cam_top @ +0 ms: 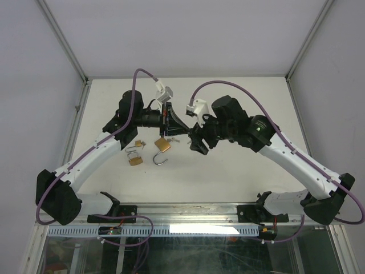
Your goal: Unlock with the key
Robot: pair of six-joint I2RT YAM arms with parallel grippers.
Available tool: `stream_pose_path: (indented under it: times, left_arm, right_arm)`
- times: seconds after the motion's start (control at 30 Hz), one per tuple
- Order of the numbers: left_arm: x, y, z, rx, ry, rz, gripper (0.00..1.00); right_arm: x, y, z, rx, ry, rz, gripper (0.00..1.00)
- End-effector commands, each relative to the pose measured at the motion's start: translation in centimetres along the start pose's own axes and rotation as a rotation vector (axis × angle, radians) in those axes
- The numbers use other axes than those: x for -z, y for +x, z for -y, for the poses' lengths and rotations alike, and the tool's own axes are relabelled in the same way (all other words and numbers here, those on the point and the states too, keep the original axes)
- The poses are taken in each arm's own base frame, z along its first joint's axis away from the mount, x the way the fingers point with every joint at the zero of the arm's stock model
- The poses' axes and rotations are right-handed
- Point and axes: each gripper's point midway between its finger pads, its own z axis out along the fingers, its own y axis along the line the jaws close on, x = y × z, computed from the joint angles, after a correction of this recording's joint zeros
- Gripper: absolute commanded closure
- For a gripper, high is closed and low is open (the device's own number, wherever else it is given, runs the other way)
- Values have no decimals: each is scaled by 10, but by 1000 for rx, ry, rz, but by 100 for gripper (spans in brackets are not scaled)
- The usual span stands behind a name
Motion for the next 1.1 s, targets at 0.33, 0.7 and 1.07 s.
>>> stream_pose_path:
  times: [0.33,0.7,1.07]
  left_arm:
    - [25,-79,55,-314,-50,308,100]
    - [32,-109,70,-223,-15,465,100]
    - [30,-109,69,-207,-8,469,100]
  right_arm:
    - [97,-78,-30,-119,-365,668,10]
    - [88,-114,-32,-116,-497,775,47]
    - [77,-122,-33,-107,-508,780,48]
